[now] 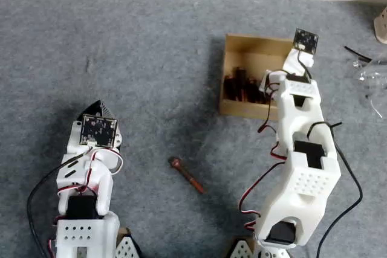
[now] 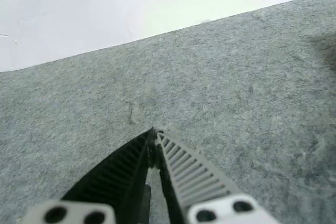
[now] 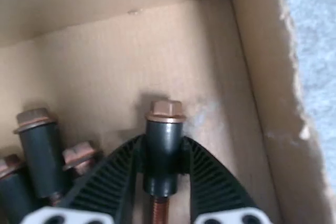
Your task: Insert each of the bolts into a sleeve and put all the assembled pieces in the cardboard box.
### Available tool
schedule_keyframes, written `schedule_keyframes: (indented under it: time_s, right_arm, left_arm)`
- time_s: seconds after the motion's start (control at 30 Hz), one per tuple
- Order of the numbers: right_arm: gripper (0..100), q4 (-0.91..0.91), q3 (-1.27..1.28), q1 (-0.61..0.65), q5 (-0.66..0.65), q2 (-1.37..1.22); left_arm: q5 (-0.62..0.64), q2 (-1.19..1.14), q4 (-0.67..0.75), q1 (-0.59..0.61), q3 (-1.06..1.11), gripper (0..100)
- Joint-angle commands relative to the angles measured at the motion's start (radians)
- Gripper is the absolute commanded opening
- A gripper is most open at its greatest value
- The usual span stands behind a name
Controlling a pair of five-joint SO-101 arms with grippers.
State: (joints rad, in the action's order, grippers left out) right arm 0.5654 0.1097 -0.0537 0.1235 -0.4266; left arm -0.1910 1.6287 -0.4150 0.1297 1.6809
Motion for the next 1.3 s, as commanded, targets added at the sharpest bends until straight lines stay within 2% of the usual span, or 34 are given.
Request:
schedule_keyframes:
  time_s: [0.0, 0.1, 0.27, 0.47, 0.73, 0.97, 1.1, 1.27]
  right_arm:
    - [17.9, -0.025, -0.047, -0.008, -0.018, 0.019]
    - [25.0, -0.022, -0.045, -0.010, -0.018, 0.022]
    - [25.0, -0.019, -0.044, -0.015, -0.017, 0.064]
    - [25.0, 0.050, 0.067, 0.050, -0.018, 0.338]
    - [25.0, 0.073, 0.449, 0.286, -0.023, 0.855]
    - [25.0, 0.073, 0.805, 0.549, -0.252, 1.234]
    - [25.0, 0.134, 0.946, 0.650, -0.264, 1.326]
    - [24.9, 0.194, 0.952, 0.730, -0.288, 1.328]
  left_arm:
    - [-0.006, 0.012, 0.020, 0.007, 0.024, 0]
    - [-0.006, 0.012, 0.020, 0.008, 0.024, 0]
    - [-0.006, 0.012, 0.020, 0.008, 0.024, 0]
    - [-0.006, 0.012, 0.023, 0.007, 0.024, 0]
    - [-0.006, 0.012, 0.023, 0.007, 0.024, 0]
    - [-0.006, 0.012, 0.025, 0.008, 0.024, 0]
    - [-0.006, 0.012, 0.025, 0.010, 0.024, 0]
    - [-0.006, 0.013, 0.025, 0.015, 0.024, 0]
